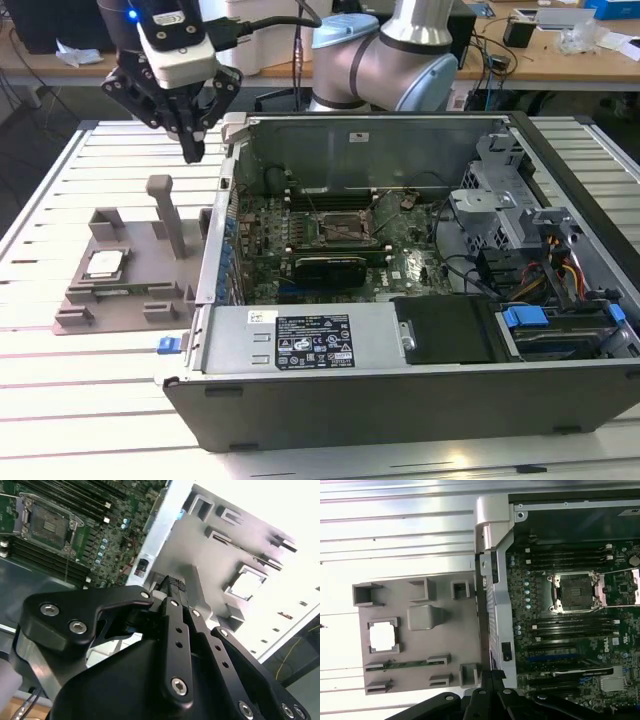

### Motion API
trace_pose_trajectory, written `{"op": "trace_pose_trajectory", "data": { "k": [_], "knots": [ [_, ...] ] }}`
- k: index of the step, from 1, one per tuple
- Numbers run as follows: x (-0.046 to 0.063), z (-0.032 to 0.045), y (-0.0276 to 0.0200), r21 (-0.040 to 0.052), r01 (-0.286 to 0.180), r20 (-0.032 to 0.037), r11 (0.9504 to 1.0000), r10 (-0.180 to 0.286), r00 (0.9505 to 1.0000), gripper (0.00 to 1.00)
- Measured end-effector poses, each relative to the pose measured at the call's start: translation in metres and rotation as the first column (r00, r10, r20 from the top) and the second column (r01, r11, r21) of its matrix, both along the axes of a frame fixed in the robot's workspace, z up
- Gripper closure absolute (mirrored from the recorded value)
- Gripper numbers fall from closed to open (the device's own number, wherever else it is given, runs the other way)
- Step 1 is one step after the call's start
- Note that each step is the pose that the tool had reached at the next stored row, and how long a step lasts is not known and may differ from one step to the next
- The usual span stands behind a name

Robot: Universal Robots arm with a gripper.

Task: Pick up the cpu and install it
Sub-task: 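Reach for the cpu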

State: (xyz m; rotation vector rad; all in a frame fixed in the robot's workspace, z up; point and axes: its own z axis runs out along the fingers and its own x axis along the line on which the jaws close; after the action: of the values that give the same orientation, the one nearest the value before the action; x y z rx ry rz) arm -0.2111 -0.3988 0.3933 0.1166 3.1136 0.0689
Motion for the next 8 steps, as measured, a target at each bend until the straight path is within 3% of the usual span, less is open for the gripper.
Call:
{"op": "trace_pose_trajectory", "data": {
  "k": [8],
  "knots": [
    [-0.025,0.0000,0.0000,0.0000,0.000,0.0000,1.0000,0.000,1.0000,0.89]
  ]
}}
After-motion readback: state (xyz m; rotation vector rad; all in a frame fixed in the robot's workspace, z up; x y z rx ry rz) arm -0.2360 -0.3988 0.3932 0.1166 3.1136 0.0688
